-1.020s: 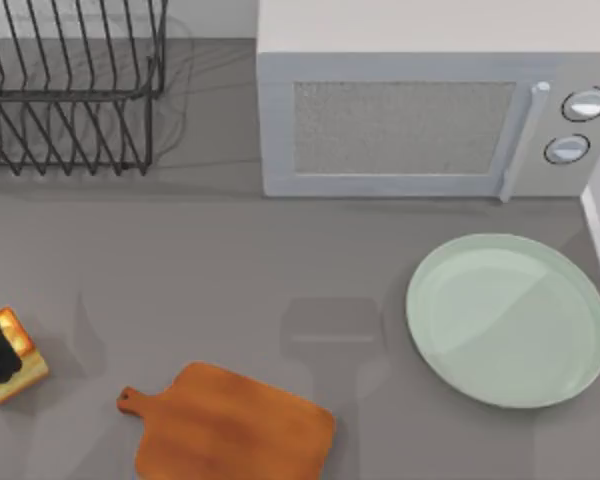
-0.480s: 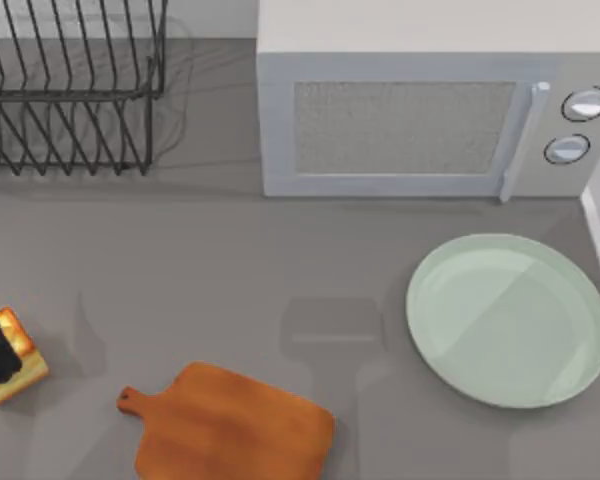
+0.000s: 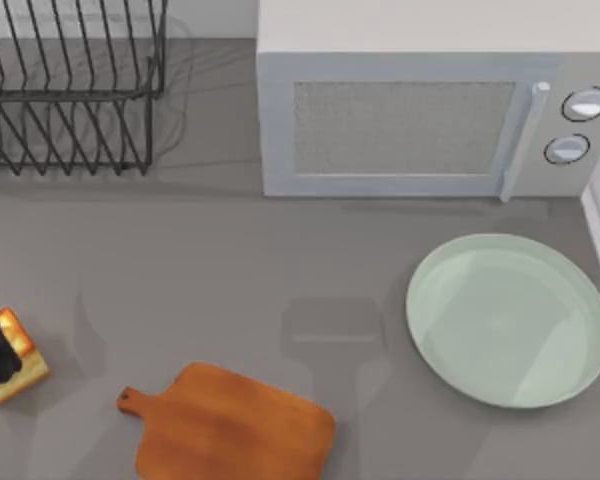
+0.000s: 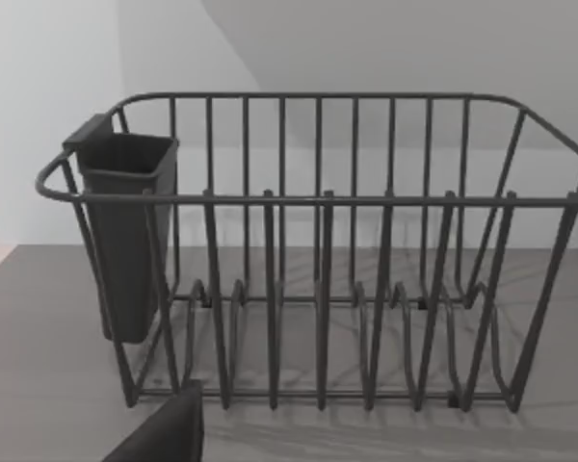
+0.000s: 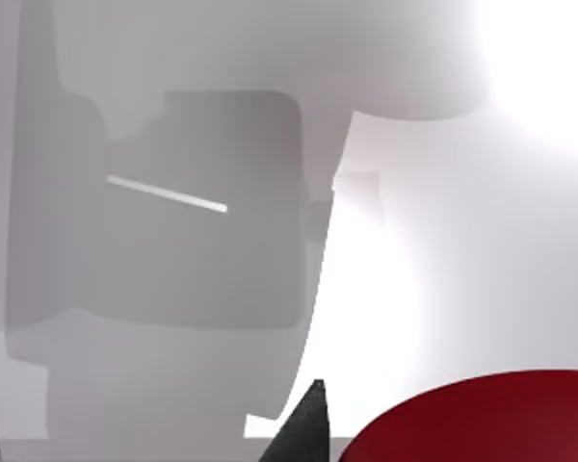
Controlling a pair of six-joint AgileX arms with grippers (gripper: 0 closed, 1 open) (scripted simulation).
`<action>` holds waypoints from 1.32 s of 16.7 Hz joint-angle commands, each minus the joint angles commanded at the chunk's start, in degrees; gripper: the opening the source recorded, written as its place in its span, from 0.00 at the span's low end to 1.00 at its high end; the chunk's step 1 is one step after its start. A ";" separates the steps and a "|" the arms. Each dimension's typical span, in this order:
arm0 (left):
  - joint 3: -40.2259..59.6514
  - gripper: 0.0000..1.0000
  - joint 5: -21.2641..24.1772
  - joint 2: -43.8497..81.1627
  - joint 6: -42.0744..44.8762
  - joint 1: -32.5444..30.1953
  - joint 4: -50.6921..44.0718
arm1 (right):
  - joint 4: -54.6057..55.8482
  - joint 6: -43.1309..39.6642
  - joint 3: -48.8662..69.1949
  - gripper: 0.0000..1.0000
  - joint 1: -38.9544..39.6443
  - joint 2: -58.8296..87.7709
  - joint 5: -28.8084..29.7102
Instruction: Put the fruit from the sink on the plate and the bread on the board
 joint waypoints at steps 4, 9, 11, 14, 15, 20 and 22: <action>0.00 1.00 0.00 0.00 0.00 0.00 0.00 | -0.36 0.81 0.41 0.00 0.87 -1.45 0.10; 0.00 1.00 0.00 0.00 0.00 0.00 0.00 | -4.15 6.09 -0.31 0.00 7.27 -10.71 0.60; 0.00 1.00 0.00 0.00 0.00 0.00 0.00 | -6.27 9.34 -1.23 0.00 11.20 -15.26 0.76; 0.00 1.00 0.00 0.00 0.00 0.00 0.00 | -9.52 15.09 -2.99 0.00 18.11 -21.64 0.82; 0.00 1.00 0.00 0.00 0.00 0.00 0.00 | -10.51 17.19 -3.63 0.00 20.59 -23.43 0.79; 0.00 1.00 0.00 0.00 0.00 0.00 0.00 | -14.19 27.94 -7.25 0.00 32.62 -27.91 0.40; 0.00 1.00 0.00 0.00 0.00 0.00 0.00 | -14.90 31.85 -8.70 0.00 36.29 -27.43 0.30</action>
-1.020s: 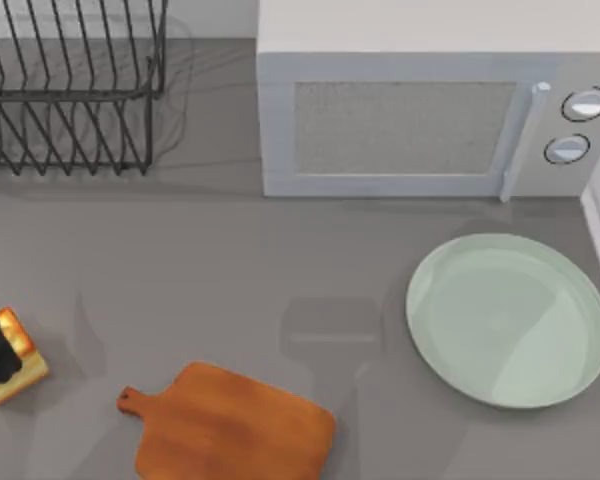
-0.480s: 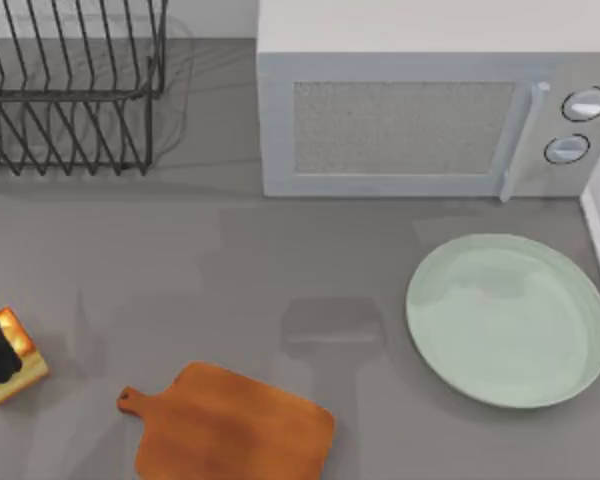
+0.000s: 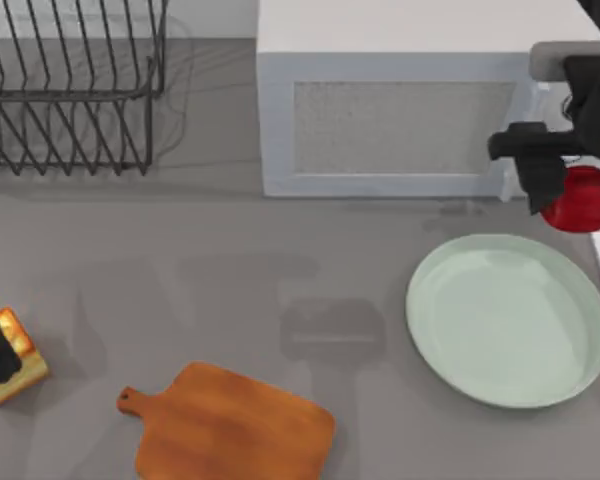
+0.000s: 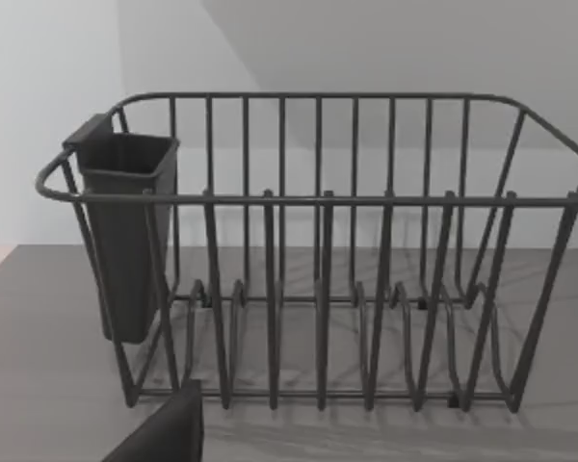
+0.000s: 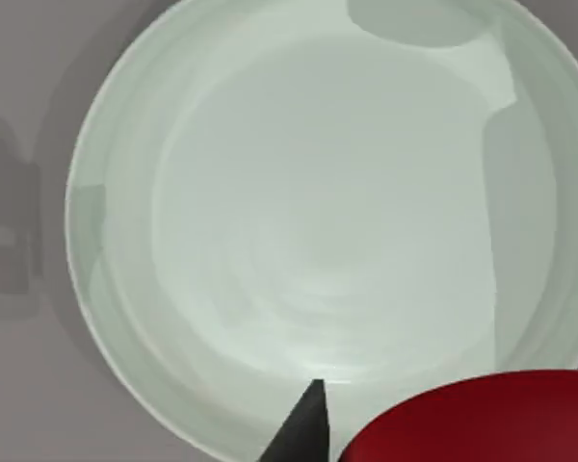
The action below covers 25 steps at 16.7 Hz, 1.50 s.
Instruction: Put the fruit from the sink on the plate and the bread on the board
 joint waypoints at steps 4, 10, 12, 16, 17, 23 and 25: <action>0.00 1.00 0.00 0.00 0.00 0.00 0.00 | 0.19 5.99 -1.90 0.00 3.57 3.61 0.20; 0.00 1.00 0.00 0.00 0.00 0.00 0.00 | 0.69 7.60 -2.17 0.00 3.85 5.27 0.37; 0.00 1.00 0.00 0.00 0.00 0.00 0.00 | 0.69 7.60 -2.17 0.08 3.85 5.27 0.37; 0.00 1.00 0.00 0.00 0.00 0.00 0.00 | 0.69 7.60 -2.17 0.38 3.85 5.27 0.37; 0.00 1.00 0.00 0.00 0.00 0.00 0.00 | 0.69 7.60 -2.17 0.45 3.85 5.27 0.37; 0.00 1.00 0.00 0.00 0.00 0.00 0.00 | 0.69 7.60 -2.17 0.90 3.85 5.27 0.37; 0.00 1.00 0.00 0.00 0.00 0.00 0.00 | 0.69 7.60 -2.17 1.00 3.85 5.27 0.37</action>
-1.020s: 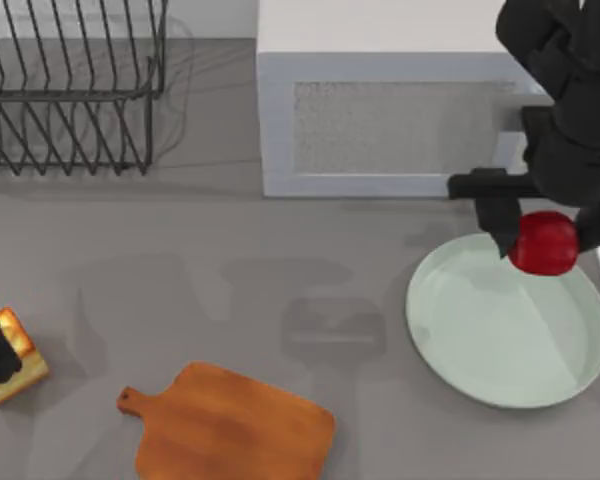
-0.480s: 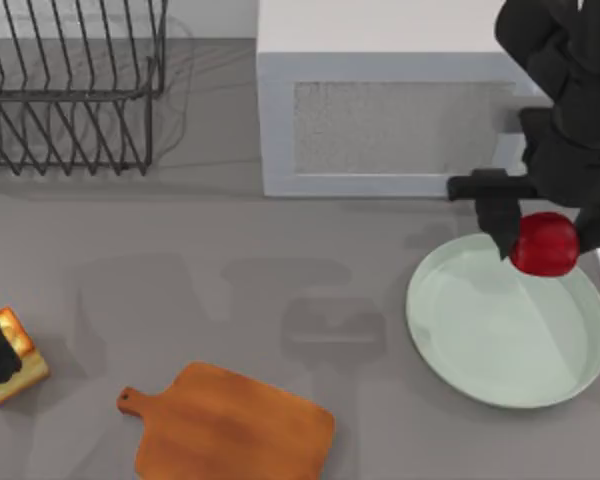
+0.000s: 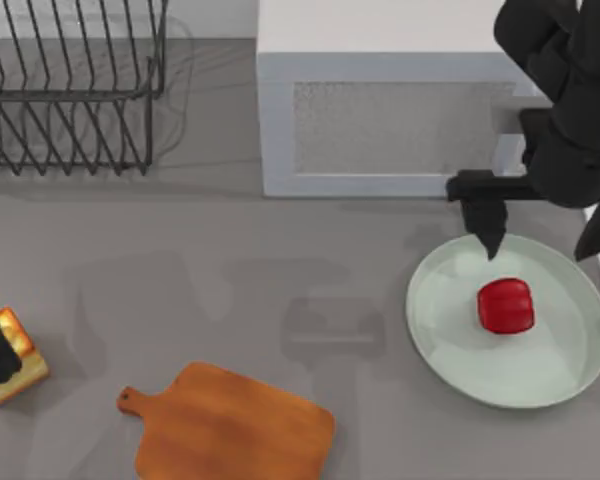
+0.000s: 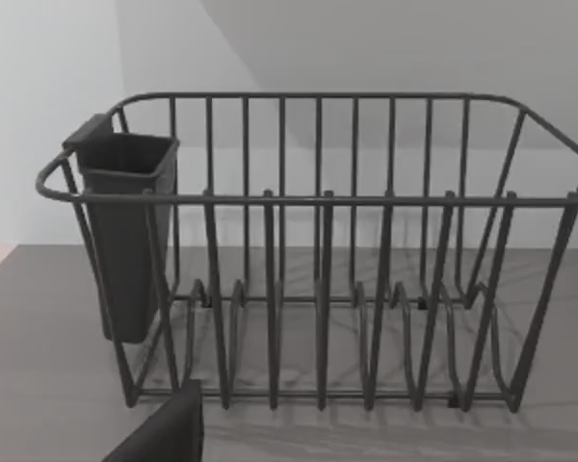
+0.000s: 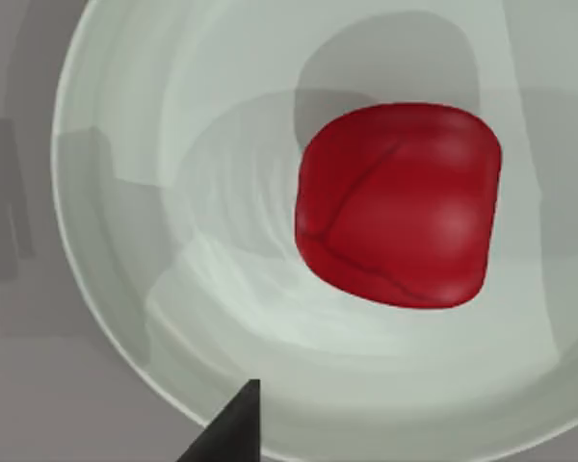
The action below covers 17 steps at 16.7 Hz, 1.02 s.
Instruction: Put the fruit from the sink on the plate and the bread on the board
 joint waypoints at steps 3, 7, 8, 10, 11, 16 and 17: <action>0.00 1.00 0.00 0.00 0.00 0.00 0.00 | 0.00 0.00 0.00 1.00 0.00 0.00 0.00; 0.00 1.00 0.00 0.00 0.00 0.00 0.00 | 0.00 0.00 0.00 1.00 0.00 0.00 0.00; 0.00 1.00 0.00 0.00 0.00 0.00 0.00 | 0.00 0.00 0.01 1.00 -0.10 -0.03 0.00; 0.00 1.00 0.00 0.00 0.00 0.00 0.00 | 0.33 -0.15 -0.48 1.00 -0.15 -0.60 -0.02; 0.00 1.00 0.00 0.00 0.00 0.00 0.00 | 1.03 -0.43 -1.44 1.00 -0.30 -1.75 -0.04; 0.00 1.00 0.00 0.00 0.00 0.00 0.00 | 10.37 -3.59 -13.18 1.00 -3.13 -15.91 -0.09; 0.00 1.00 0.00 0.00 0.00 0.00 0.00 | 13.24 -4.51 -16.74 1.00 -4.08 -20.34 -0.08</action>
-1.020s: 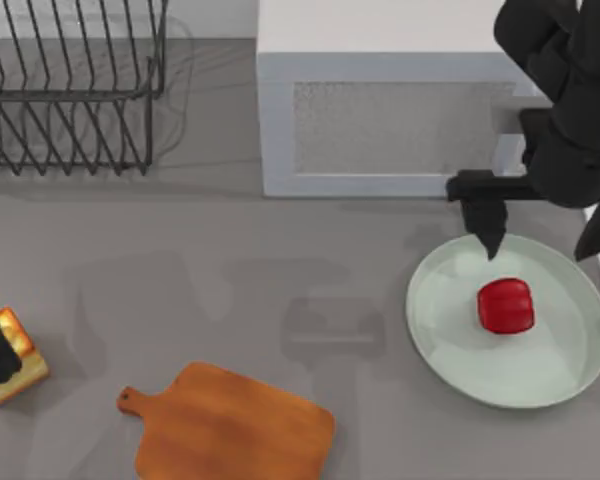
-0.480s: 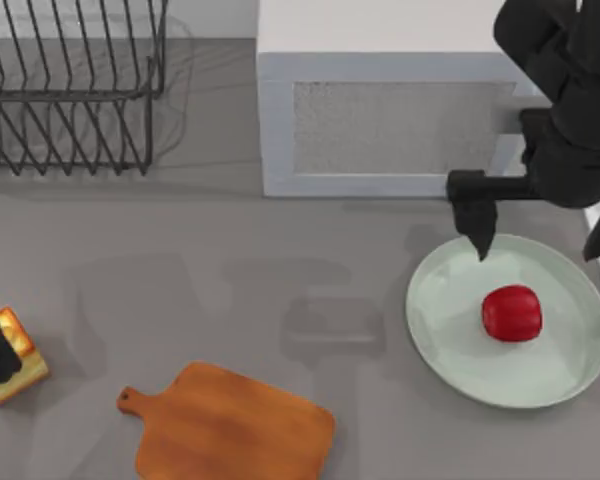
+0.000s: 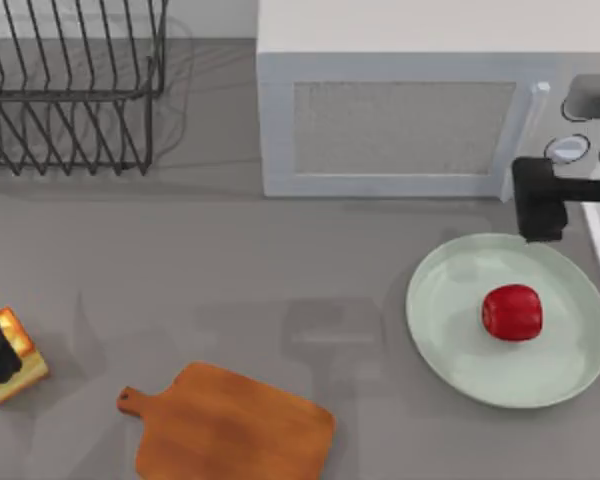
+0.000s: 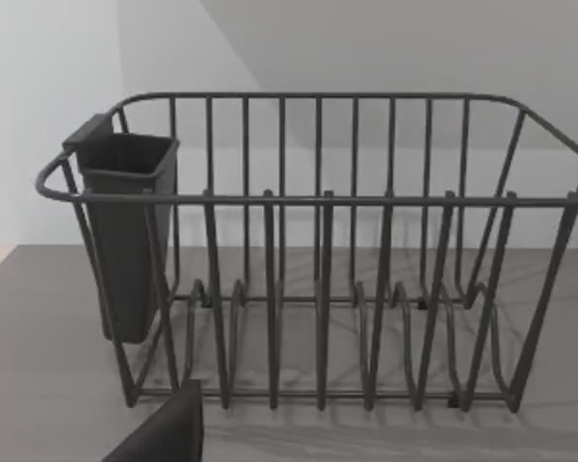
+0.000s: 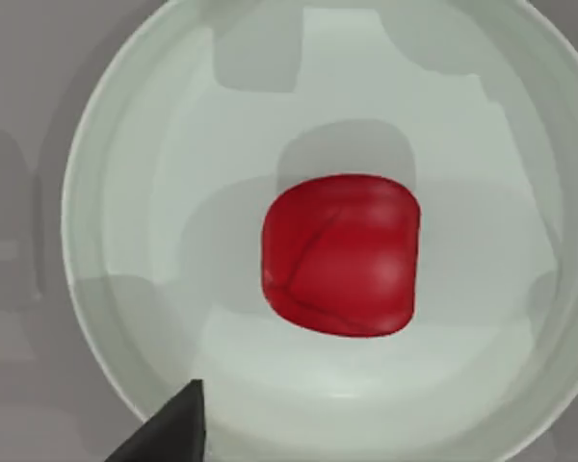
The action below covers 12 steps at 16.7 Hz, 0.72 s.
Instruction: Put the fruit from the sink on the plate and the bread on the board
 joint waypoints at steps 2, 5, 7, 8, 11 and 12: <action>0.00 1.00 0.00 0.00 0.00 0.00 0.00 | 6.30 -2.07 -7.81 1.00 -2.12 -10.13 0.02; 0.00 1.00 0.00 0.00 0.00 0.00 0.00 | 16.93 -5.58 -20.90 1.00 -5.63 -27.62 0.04; 0.00 1.00 0.00 0.00 0.00 0.00 0.00 | 24.49 -8.10 -30.27 1.00 -8.09 -39.77 0.05; 0.00 1.00 0.00 0.00 0.00 0.00 0.00 | 28.31 -9.36 -35.06 1.00 -9.31 -45.73 0.05; 0.00 1.00 0.00 0.00 0.00 0.00 0.00 | 39.37 -13.02 -48.88 1.00 -12.88 -62.28 0.05; 0.00 1.00 0.00 0.00 0.00 0.00 0.00 | 42.73 -14.14 -53.04 1.00 -13.97 -67.14 0.06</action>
